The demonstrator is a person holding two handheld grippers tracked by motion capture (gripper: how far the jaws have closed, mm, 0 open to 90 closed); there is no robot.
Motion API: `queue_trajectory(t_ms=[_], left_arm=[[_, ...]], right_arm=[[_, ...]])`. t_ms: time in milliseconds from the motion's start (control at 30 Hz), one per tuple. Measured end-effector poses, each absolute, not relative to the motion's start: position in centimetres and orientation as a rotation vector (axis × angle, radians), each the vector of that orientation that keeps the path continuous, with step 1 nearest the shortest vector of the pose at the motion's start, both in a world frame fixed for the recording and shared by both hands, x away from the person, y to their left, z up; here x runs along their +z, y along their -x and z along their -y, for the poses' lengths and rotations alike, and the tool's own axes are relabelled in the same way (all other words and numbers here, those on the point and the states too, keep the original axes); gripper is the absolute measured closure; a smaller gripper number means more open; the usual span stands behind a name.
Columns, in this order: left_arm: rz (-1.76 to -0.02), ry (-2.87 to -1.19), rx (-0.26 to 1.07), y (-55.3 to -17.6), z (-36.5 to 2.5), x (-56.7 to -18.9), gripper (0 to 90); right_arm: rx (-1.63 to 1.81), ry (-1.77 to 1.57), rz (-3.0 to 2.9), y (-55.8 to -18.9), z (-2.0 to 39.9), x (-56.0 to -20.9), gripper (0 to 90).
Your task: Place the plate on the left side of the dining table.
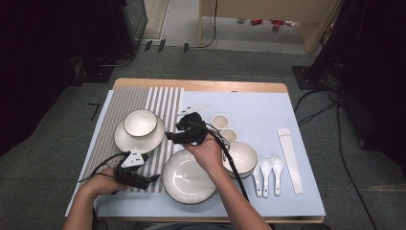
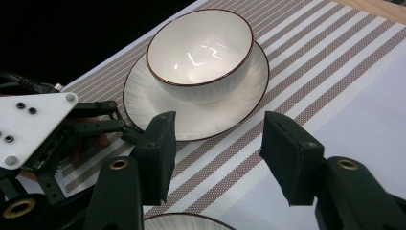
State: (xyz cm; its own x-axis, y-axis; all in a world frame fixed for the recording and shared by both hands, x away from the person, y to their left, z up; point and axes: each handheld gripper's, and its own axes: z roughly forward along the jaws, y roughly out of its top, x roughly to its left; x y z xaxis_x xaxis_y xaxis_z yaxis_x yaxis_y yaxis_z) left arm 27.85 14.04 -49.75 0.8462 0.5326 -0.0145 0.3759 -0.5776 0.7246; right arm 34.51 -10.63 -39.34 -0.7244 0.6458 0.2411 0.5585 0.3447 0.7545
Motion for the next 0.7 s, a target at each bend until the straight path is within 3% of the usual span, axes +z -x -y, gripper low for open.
queue_trajectory(t_ms=[700], left_arm=[[-0.655,-2.254,0.265,-27.9,-14.1,-49.7,15.2]], right_arm=[[1.342,-1.119,-2.453,-33.4,13.4,-39.2,46.7]])
